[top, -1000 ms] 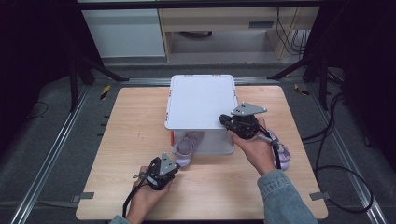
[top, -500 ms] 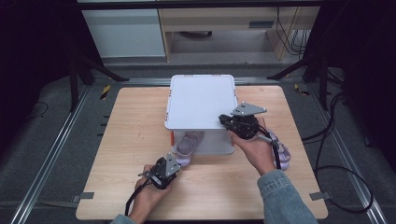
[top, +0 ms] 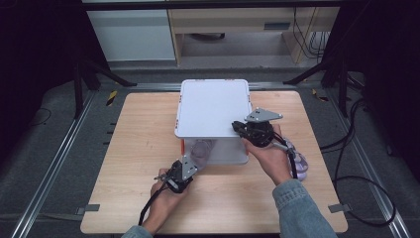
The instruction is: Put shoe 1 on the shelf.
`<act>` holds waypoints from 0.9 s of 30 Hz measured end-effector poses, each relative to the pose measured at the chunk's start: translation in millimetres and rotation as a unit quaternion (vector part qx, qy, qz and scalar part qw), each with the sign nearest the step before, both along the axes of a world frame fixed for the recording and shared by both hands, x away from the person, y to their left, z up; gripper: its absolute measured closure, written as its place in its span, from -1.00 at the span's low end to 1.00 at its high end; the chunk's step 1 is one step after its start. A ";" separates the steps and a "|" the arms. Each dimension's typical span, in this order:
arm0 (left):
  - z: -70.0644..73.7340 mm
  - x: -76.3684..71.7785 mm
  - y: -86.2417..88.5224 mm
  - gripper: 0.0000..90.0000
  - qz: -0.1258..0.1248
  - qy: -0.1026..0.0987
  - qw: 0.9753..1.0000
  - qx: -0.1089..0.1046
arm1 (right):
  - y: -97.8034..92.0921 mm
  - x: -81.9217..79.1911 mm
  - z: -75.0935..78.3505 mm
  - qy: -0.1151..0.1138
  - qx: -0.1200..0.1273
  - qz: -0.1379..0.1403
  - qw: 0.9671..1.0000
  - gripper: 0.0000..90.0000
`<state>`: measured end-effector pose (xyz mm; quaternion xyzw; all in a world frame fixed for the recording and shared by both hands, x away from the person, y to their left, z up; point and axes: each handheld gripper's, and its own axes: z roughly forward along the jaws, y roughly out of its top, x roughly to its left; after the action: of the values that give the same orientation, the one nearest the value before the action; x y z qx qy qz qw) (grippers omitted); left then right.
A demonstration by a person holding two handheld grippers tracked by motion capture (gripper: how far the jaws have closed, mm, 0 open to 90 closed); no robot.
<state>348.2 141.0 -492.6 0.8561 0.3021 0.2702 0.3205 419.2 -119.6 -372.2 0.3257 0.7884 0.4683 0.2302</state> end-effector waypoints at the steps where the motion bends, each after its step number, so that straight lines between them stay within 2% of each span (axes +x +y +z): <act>1: 0.0 0.9 -0.9 0.98 -0.001 -0.001 1.000 0.000 | 0.0 0.1 0.0 0.000 0.000 0.000 1.000 0.89; 5: -0.7 5.9 -5.8 0.98 -0.002 0.006 1.000 -0.005 | 0.0 0.2 0.1 0.000 0.000 0.000 1.000 0.89; 6: -0.8 7.6 -6.8 0.98 -0.004 0.003 1.000 -0.005 | 0.0 0.4 0.2 0.001 0.000 0.000 1.000 0.89; 7: -1.0 8.9 -8.4 0.98 -0.003 0.009 1.000 -0.008 | 0.0 0.5 0.2 0.001 -0.001 0.001 1.000 0.89; 18: -4.0 17.9 -20.2 0.98 -0.003 0.007 1.000 -0.028 | -0.2 0.7 -0.2 0.000 0.002 0.002 1.000 0.90; 23: -3.9 21.3 -21.8 0.98 -0.006 0.009 1.000 -0.028 | -0.3 0.9 -0.5 0.000 0.003 0.002 1.000 0.90; 27: -3.0 24.8 -24.8 0.98 -0.008 0.010 1.000 -0.018 | -0.3 0.9 -0.5 0.000 0.003 0.002 1.000 0.90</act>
<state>373.1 116.2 -495.6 0.8551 0.3030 0.2539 0.3353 420.1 -119.9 -372.7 0.3253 0.7876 0.4709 0.2283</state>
